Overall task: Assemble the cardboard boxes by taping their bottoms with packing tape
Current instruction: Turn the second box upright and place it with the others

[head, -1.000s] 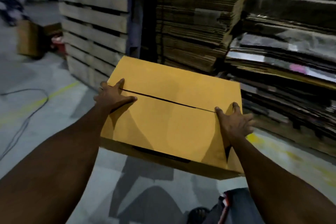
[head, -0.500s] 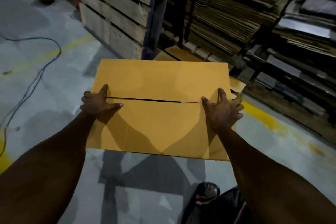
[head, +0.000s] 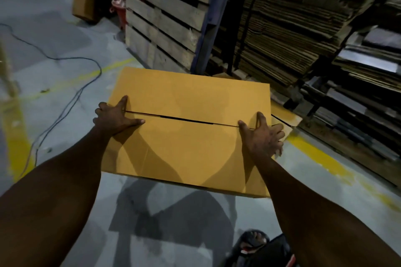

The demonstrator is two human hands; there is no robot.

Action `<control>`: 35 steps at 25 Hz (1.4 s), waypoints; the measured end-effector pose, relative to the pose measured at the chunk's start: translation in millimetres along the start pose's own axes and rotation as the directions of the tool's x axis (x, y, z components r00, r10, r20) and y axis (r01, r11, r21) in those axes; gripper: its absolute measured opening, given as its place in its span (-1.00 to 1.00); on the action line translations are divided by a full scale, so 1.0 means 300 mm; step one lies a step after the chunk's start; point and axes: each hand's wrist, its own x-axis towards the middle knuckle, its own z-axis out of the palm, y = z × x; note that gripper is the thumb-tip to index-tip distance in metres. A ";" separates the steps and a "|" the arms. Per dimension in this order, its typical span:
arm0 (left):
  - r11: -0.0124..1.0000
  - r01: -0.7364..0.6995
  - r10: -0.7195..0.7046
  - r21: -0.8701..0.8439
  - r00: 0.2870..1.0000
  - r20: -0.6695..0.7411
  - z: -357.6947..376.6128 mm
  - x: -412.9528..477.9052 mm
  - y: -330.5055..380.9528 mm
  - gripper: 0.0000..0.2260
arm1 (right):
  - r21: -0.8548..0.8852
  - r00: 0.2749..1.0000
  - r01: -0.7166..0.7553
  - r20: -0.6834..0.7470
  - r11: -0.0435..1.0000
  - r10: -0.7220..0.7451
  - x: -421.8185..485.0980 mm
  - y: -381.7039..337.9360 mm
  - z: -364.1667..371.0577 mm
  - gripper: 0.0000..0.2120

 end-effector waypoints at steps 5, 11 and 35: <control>0.998 0.013 -0.012 0.061 1.000 -0.004 -0.013 -0.005 -0.107 0.03 | 0.019 0.991 0.055 0.122 0.998 -0.057 -0.066 -0.006 0.089 -0.36; 0.987 -0.025 0.023 0.158 1.000 0.015 0.216 0.113 -0.079 0.01 | -0.035 0.981 0.027 0.192 0.999 -0.020 -0.055 0.176 0.339 -0.44; 0.918 -0.377 0.275 0.120 0.825 0.494 0.935 0.162 0.350 -0.17 | 0.051 0.736 0.148 0.662 0.988 -0.144 0.006 0.284 0.725 -0.27</control>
